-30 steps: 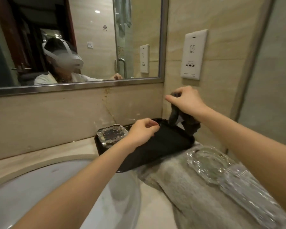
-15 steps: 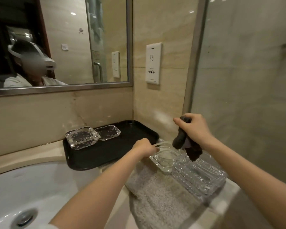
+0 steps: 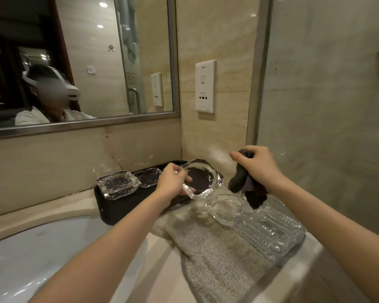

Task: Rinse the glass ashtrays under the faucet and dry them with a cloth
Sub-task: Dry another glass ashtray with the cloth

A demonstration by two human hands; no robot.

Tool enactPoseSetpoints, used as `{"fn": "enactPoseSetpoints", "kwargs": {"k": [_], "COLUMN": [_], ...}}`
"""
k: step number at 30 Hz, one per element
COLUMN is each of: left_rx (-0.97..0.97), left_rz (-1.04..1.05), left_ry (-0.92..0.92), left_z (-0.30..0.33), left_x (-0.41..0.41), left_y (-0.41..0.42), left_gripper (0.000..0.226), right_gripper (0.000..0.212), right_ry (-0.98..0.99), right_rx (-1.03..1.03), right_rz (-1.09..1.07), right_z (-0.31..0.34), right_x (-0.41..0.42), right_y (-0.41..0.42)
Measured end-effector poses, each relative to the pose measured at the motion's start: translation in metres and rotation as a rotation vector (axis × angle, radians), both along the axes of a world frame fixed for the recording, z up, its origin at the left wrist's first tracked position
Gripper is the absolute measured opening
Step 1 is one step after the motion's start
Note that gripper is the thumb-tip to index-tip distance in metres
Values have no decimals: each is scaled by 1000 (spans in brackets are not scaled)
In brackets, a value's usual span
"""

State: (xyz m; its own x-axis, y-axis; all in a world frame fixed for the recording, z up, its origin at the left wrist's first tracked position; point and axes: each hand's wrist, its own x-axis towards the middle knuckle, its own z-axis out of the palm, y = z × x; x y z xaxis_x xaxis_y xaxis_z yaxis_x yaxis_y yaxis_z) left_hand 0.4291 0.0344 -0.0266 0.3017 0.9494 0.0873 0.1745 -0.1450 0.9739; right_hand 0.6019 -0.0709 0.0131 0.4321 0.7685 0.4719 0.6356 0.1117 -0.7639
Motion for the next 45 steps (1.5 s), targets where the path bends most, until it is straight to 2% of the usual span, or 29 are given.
{"fn": "enactPoseSetpoints", "kwargs": {"k": [3, 5, 7, 10, 12, 14, 16, 17, 18, 19, 21, 23, 25, 27, 28, 30, 32, 33, 36, 40, 43, 44, 45], "left_rx": [-123, -227, -296, -413, -418, -416, -425, -426, -424, -424, -415, -420, -432, -426, -405, -358, -340, -337, -323, -344, -375, -382, -396], "left_rz": [-34, -81, -121, -85, -58, -22, 12, 30, 50, 72, 131, 173, 213, 258, 283, 338, 389, 393, 388, 350, 363, 375, 381], "left_ry": [-150, -242, -308, -441, -469, -493, -530, -546, -551, -553, -558, -590, -679, -721, -699, -661, -658, -674, -698, -620, -660, -680, -698], "left_z": [9, 11, 13, 14, 15, 15, 13, 12, 8, 5, -4, -14, -25, -35, -41, -50, -57, -58, -59, -69, -73, -74, -75], "left_x": [-27, -49, -74, -119, -152, -184, -215, -230, -245, -258, -281, -297, -306, -308, -308, -308, -310, -309, -307, -302, -304, -305, -306], "left_y": [-10, -17, -24, -34, -43, -52, -63, -69, -74, -80, -91, -101, -108, -114, -115, -115, -112, -110, -107, -106, -103, -102, -103], "left_gripper": [10, 21, 19, 28, 32, 33, 36, 39, 45, 52, 59, 55, 41, 39, 40, 37, 32, 31, 29, 21, 29, 32, 37], "right_gripper": [25, 28, 36, 44, 45, 34, 11, 8, 19, 28, 36, 42, 43, 38, 34, 22, 13, 14, 41, 53, 27, 24, 31], "right_ry": [-16, -35, -41, -12, 33, 67, 127, 153, 157, 129, 17, -6, -12, -95, -198, -406, -475, -515, -746, -699, -571, -520, -488], "right_rx": [15, 27, 26, -5, -27, -68, -133, -186, -232, -250, -145, 65, 179, 128, 56, -94, -123, -87, -10, 8, 16, -4, -30], "right_rz": [32, 59, 99, 172, 233, 332, 483, 563, 626, 656, 621, 601, 676, 810, 855, 910, 927, 916, 835, 741, 790, 837, 882], "right_z": [8, 14, 18, 21, 22, 21, 22, 22, 22, 21, 17, 9, -9, -36, -49, -71, -81, -83, -94, -107, -112, -110, -108], "right_x": [-24, -45, -66, -103, -131, -160, -189, -204, -220, -235, -265, -292, -318, -340, -348, -358, -360, -360, -360, -362, -367, -368, -368], "right_y": [6, 9, 14, 21, 25, 30, 29, 29, 26, 26, 22, 16, 8, -1, -4, -4, -1, 2, 14, 15, 13, 13, 12]}}
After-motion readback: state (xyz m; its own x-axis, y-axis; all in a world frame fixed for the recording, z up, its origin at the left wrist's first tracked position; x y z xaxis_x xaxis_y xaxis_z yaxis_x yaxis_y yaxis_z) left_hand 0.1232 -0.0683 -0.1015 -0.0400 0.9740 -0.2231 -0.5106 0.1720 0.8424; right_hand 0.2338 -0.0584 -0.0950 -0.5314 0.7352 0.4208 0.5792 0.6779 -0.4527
